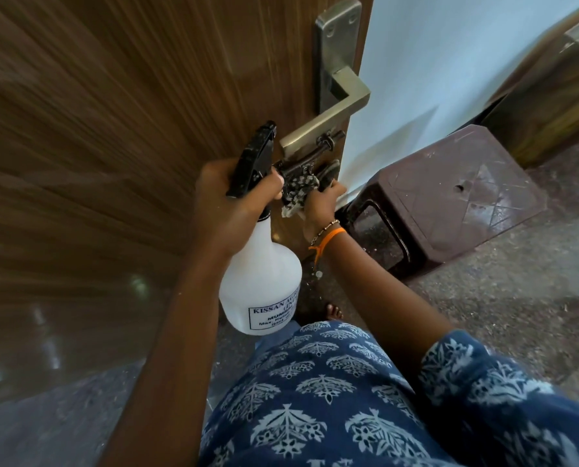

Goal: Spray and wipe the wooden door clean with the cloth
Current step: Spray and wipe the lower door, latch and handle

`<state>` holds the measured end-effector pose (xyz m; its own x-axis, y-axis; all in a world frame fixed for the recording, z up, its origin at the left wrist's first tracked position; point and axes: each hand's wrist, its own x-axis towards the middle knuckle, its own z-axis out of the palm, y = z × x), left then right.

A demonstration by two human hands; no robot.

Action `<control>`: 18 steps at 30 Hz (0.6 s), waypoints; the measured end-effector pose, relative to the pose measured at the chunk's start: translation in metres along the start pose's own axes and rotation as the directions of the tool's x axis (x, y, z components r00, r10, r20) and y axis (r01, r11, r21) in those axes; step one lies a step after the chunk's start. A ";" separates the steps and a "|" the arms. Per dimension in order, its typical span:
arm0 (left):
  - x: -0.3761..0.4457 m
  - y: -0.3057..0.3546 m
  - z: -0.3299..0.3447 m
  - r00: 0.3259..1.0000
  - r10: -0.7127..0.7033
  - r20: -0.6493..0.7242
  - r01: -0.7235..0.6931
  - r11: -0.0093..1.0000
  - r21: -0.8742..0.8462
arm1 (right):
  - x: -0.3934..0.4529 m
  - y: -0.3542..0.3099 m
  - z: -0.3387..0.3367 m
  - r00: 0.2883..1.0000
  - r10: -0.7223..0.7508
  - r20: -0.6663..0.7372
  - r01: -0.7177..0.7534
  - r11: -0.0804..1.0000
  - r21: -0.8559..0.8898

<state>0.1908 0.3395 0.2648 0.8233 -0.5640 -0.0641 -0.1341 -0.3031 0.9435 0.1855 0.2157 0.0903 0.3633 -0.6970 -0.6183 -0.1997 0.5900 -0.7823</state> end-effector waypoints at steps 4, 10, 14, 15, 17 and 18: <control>-0.002 0.003 0.008 1.000 0.005 0.010 -0.005 1.000 -0.009 | 0.018 -0.018 -0.020 0.970 0.237 0.050 -0.230 0.967 -0.107; -0.002 0.003 0.009 0.999 0.042 -0.021 -0.043 0.999 -0.033 | 0.033 -0.043 -0.022 0.994 0.016 -0.110 -0.024 0.997 -0.074; 0.000 0.000 0.008 0.998 0.051 -0.030 -0.051 0.998 -0.026 | 0.004 -0.061 -0.021 0.987 -0.157 -0.026 0.157 0.987 -0.016; 0.001 0.000 0.008 0.998 0.059 -0.029 -0.060 0.998 -0.025 | -0.003 -0.057 -0.017 0.983 -0.184 -0.005 0.183 0.982 -0.052; 0.003 -0.001 0.009 0.997 0.066 -0.030 -0.067 0.997 -0.024 | -0.015 -0.047 -0.010 0.965 -0.259 -0.031 0.251 0.953 -0.170; 0.004 0.000 0.009 0.998 0.060 -0.032 -0.061 0.998 -0.032 | -0.017 -0.043 -0.009 0.955 -0.296 -0.029 0.284 0.936 -0.210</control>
<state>0.1889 0.3301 0.2616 0.8308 -0.5565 0.0024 -0.1659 -0.2436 0.9556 0.1797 0.1980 0.1337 0.3795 -0.8519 -0.3609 -0.2751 0.2686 -0.9231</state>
